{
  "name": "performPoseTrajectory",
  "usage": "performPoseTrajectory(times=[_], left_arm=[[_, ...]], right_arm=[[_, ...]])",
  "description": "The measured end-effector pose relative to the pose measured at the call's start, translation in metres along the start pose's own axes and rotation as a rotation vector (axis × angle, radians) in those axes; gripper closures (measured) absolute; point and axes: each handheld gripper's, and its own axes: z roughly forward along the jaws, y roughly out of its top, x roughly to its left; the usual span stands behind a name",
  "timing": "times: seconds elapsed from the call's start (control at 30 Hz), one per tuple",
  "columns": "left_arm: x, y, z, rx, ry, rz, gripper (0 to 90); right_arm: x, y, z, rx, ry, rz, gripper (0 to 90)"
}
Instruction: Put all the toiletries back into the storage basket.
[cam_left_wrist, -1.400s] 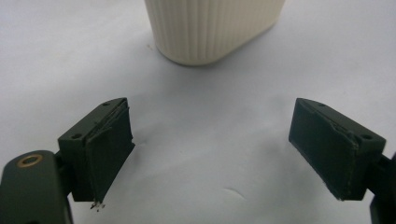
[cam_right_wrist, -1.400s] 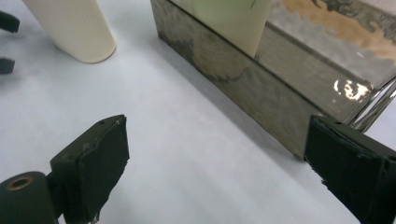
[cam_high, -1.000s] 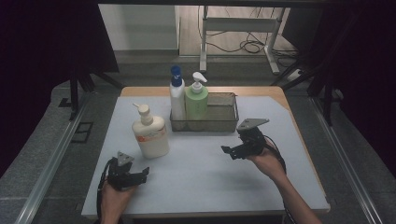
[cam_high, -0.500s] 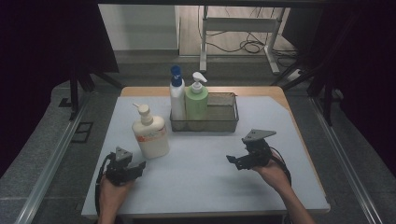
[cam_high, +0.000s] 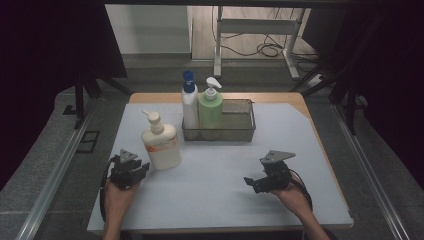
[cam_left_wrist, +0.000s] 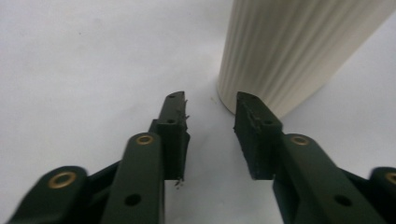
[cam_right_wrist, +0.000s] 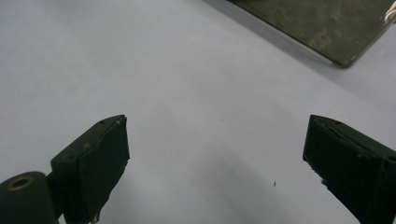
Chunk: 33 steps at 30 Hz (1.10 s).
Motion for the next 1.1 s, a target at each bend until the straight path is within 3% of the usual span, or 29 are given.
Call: performPoseTrajectory(times=[0.37, 0.53, 0.73, 1.1], left_arm=[[0.007, 0.009, 0.015, -0.014, -0.045, 0.012, 89.1], [0.009, 0.016, 0.023, -0.008, -0.056, 0.021, 89.3], [0.014, 0.019, 0.029, -0.034, -0.066, -0.006, 89.3], [0.017, 0.015, 0.032, -0.065, -0.093, 0.007, 89.1]], right_arm=[[0.003, -0.024, 0.005, 0.041, -0.003, 0.009, 8.2], [-0.001, -0.033, 0.004, 0.047, -0.009, 0.035, 8.1], [-0.004, -0.044, 0.004, 0.062, -0.024, 0.048, 7.8], [-0.002, -0.049, 0.006, 0.046, -0.036, 0.033, 5.1]])
